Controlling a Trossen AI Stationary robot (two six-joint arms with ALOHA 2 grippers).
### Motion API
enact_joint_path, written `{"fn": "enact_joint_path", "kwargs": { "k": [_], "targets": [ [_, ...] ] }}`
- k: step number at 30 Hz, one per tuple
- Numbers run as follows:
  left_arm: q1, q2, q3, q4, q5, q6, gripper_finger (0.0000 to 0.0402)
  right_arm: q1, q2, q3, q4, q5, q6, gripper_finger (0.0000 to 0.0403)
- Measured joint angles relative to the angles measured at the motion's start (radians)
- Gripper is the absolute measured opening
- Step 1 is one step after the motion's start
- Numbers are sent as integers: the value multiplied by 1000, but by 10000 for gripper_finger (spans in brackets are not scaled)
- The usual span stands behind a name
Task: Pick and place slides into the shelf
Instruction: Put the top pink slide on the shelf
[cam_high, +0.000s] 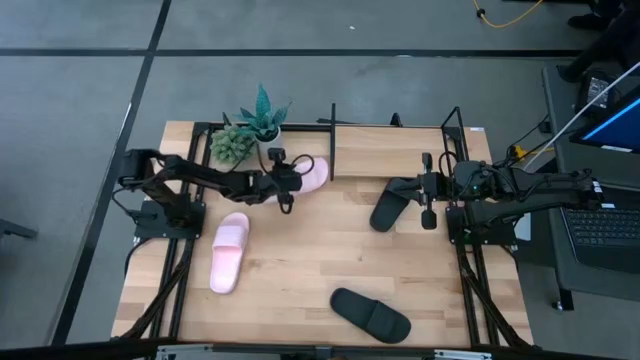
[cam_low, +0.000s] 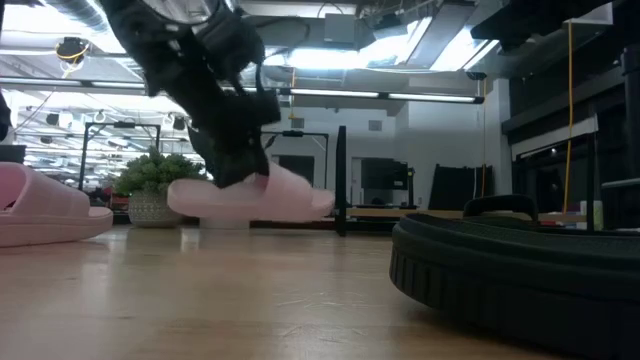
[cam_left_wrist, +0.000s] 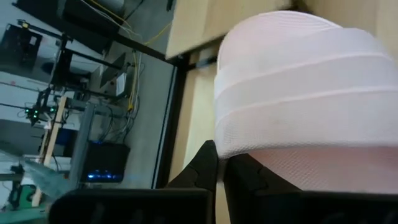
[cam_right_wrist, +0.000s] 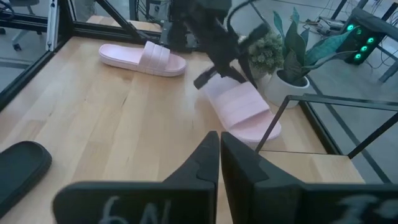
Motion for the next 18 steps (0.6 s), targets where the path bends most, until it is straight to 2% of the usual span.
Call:
{"fn": "enact_joint_path", "kwargs": {
  "k": [5,10,14,18],
  "targets": [
    [-42,-57,28,-56,-26,-117,3,0,0,0,0,0,0,19],
    [-107,-91,52,-59,-152,-209,3,0,0,0,2,0,0,19],
    [-165,-103,93,-58,-244,-222,3,0,0,0,2,0,2,19],
    [-196,-103,135,-63,-273,-220,3,0,0,0,2,0,3,19]
  ]
}}
